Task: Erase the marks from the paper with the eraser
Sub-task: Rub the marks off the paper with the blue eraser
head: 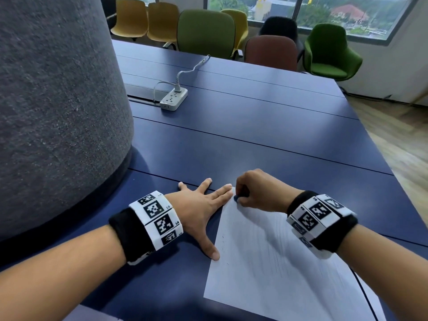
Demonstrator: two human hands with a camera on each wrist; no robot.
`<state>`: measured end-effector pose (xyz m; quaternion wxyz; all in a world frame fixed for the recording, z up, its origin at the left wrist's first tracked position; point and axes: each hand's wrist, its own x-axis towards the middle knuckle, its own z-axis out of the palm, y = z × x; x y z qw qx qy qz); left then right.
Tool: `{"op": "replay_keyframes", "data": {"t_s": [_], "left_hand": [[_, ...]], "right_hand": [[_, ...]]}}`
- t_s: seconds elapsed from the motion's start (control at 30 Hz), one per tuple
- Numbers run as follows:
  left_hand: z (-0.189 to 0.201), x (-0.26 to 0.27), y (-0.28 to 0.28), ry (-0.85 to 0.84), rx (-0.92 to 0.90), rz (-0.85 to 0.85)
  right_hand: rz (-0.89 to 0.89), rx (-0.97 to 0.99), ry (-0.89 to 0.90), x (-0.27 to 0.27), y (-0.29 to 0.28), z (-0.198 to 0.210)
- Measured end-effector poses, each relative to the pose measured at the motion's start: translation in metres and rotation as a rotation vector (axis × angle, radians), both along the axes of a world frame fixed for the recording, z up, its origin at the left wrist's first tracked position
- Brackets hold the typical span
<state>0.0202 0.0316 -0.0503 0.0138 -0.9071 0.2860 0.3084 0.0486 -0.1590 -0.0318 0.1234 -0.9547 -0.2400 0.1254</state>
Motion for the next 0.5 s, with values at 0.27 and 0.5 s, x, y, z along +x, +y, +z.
{"op": "replay_keyframes", "data": {"t_s": [0.27,0.5], "left_hand": [[0.000,0.000,-0.001,-0.008,-0.004,-0.002],[-0.001,0.000,0.000,-0.013,-0.024,-0.001]], "right_hand": [[0.008,-0.092,-0.017,-0.001,0.008,0.006],[0.144,-0.093,0.131,-0.023,0.012,0.008]]}}
